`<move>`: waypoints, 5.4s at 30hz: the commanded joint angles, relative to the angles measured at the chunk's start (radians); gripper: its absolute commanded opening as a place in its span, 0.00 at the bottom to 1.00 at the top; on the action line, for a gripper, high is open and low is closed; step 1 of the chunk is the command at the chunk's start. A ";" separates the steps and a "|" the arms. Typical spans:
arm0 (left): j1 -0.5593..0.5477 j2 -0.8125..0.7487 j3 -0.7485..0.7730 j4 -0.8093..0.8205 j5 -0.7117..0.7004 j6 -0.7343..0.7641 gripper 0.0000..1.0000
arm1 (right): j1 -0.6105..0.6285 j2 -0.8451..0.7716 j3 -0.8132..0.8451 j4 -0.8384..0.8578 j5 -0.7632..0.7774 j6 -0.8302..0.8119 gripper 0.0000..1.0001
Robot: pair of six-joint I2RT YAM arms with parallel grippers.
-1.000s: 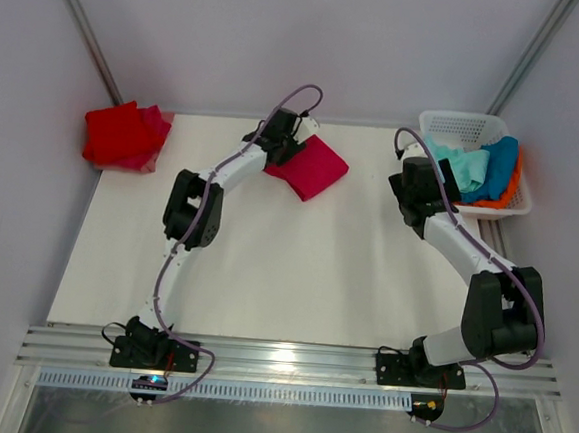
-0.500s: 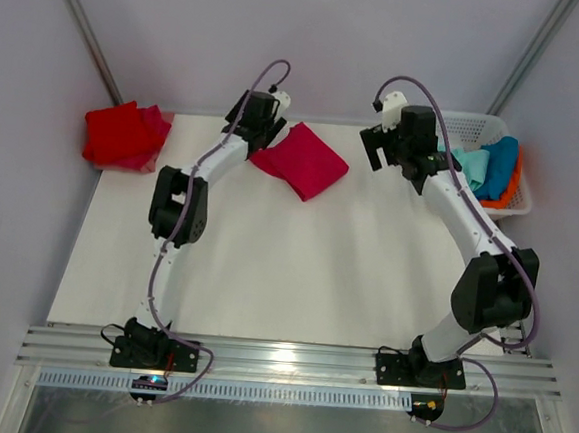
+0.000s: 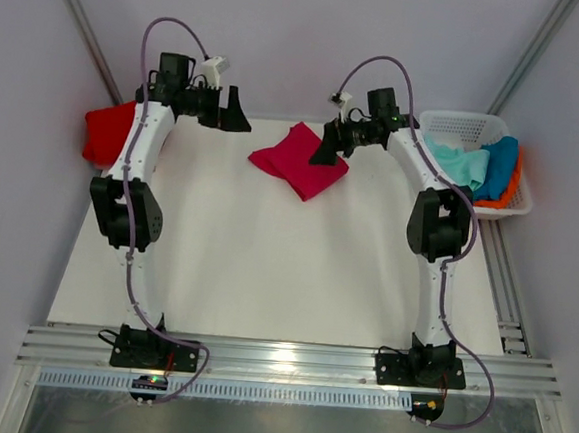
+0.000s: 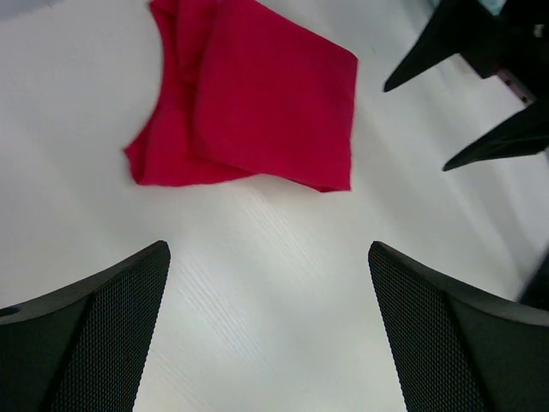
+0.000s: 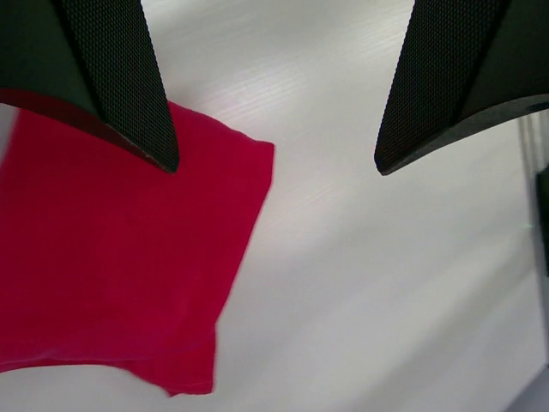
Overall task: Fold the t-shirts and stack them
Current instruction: Fold the tshirt
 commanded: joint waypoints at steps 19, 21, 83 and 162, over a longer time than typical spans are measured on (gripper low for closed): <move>0.071 0.013 -0.173 -0.172 0.386 0.074 0.99 | 0.001 0.428 -0.075 1.998 -0.629 2.002 0.97; 0.071 0.019 -0.176 -0.183 0.381 0.087 0.99 | 0.003 0.427 -0.116 1.933 -0.635 1.940 0.96; 0.062 -0.005 -0.402 -0.048 0.339 0.061 0.99 | 0.000 0.598 0.100 1.425 -0.686 1.715 0.96; 0.055 -0.326 -0.658 0.380 -0.217 -0.360 0.99 | -0.183 -0.335 -0.524 0.793 1.214 -0.146 0.99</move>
